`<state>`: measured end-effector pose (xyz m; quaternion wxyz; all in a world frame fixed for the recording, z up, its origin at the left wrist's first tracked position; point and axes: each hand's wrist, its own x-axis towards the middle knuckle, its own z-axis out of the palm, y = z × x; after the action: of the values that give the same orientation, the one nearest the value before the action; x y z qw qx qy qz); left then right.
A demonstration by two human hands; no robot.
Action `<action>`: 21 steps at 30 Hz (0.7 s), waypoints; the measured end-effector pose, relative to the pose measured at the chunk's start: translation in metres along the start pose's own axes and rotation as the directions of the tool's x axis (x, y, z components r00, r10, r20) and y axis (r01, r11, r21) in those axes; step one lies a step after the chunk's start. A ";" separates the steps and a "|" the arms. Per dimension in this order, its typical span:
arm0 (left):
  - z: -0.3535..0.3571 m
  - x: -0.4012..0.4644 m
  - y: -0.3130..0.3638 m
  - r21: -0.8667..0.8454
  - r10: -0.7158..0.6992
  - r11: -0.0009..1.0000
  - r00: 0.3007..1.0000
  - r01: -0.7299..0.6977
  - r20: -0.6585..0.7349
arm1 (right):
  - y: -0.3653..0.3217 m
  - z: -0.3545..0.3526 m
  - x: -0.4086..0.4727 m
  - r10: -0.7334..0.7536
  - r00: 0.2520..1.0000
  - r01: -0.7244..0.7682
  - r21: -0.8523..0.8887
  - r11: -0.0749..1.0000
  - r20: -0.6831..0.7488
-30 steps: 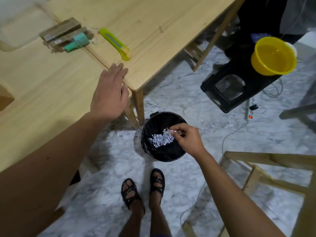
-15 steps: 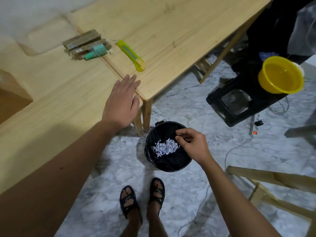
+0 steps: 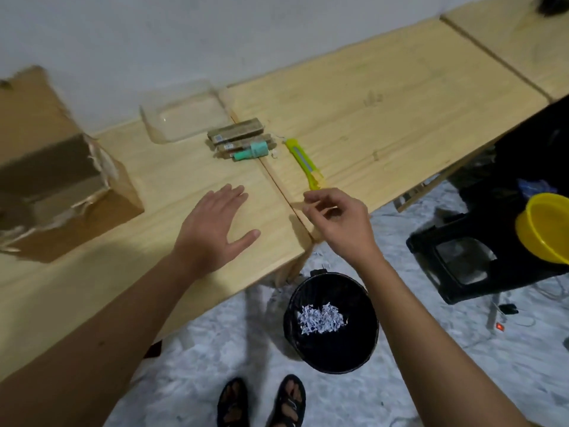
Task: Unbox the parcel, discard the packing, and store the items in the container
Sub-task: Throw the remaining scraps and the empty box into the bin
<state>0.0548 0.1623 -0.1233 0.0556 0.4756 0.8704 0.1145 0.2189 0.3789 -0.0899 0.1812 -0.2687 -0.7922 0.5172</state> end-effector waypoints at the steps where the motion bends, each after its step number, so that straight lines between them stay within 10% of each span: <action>1: -0.001 -0.001 -0.009 0.002 -0.029 1.000 0.999 0.029 -0.017 | -0.007 0.009 0.013 -0.026 1.000 0.026 -0.010 1.000 0.001; 9: -0.002 -0.002 -0.034 -0.144 -0.143 0.983 0.965 0.113 -0.220 | -0.019 0.068 0.088 -0.161 0.987 0.157 -0.134 0.978 -0.014; 21: -0.006 0.003 -0.034 -0.288 -0.247 0.937 0.957 0.196 -0.150 | -0.012 0.087 0.140 -0.122 0.992 0.104 -0.522 0.847 0.000</action>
<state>0.0239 0.1465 -0.1259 0.0519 0.3495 0.8962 0.2683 0.0566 0.3982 -0.1120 0.1452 -0.2691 -0.9138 0.2674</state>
